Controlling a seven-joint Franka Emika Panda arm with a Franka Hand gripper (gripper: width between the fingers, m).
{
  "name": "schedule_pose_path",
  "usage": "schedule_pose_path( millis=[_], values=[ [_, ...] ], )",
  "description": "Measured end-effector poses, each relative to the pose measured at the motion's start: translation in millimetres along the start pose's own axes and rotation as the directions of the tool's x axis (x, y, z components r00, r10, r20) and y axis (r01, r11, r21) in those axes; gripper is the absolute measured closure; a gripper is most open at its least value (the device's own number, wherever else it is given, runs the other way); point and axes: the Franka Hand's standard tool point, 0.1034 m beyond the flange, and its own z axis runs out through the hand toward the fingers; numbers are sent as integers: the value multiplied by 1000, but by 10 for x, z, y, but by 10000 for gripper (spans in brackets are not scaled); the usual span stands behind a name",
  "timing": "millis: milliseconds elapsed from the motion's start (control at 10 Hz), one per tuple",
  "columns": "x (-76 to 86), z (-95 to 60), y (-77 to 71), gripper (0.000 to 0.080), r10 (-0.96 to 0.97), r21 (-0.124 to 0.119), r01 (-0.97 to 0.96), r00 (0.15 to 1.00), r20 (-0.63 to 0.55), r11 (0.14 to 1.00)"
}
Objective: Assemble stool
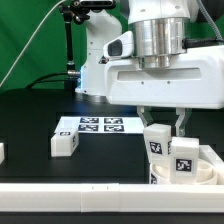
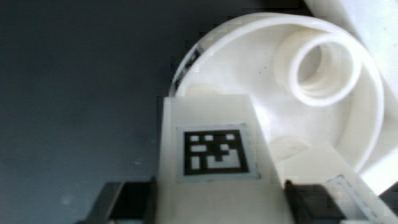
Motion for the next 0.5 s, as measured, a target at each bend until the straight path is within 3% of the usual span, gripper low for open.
schedule_pose_path(
  millis=[300,500],
  values=[
    [-31,-2,4,459,301,9,-301,953,19,953],
    [-40,-1,2,459,493,15,-494,869,40,869]
  ],
)
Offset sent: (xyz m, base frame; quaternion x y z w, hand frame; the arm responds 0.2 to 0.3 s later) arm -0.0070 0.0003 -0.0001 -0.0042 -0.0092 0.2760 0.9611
